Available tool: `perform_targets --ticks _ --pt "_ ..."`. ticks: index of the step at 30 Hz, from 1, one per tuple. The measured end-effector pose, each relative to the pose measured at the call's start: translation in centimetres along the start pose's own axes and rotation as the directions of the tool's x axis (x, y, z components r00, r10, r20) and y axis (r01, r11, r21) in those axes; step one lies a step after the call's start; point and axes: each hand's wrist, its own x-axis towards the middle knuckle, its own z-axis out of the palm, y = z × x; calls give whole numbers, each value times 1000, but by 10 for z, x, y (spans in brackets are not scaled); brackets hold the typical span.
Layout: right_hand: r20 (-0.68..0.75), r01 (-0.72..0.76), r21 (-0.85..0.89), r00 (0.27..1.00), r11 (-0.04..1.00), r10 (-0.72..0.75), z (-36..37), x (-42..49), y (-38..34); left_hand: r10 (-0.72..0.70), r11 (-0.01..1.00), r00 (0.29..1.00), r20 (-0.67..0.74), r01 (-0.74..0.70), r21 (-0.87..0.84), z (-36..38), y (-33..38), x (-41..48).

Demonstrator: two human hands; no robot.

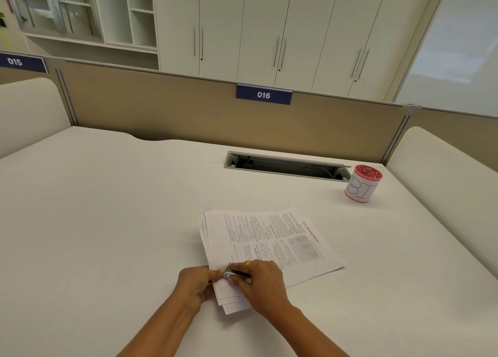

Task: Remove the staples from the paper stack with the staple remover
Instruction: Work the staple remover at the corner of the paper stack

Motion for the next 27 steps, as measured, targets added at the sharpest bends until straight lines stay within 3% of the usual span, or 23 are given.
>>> perform_targets --ticks 19,27 --pt "2 -120 130 993 984 120 -2 1 -1 32 999 999 11 -32 -19 0 -2 -1" --pt "48 -28 -93 998 995 33 1 5 1 55 998 998 -6 -56 -19 -1 -5 1"
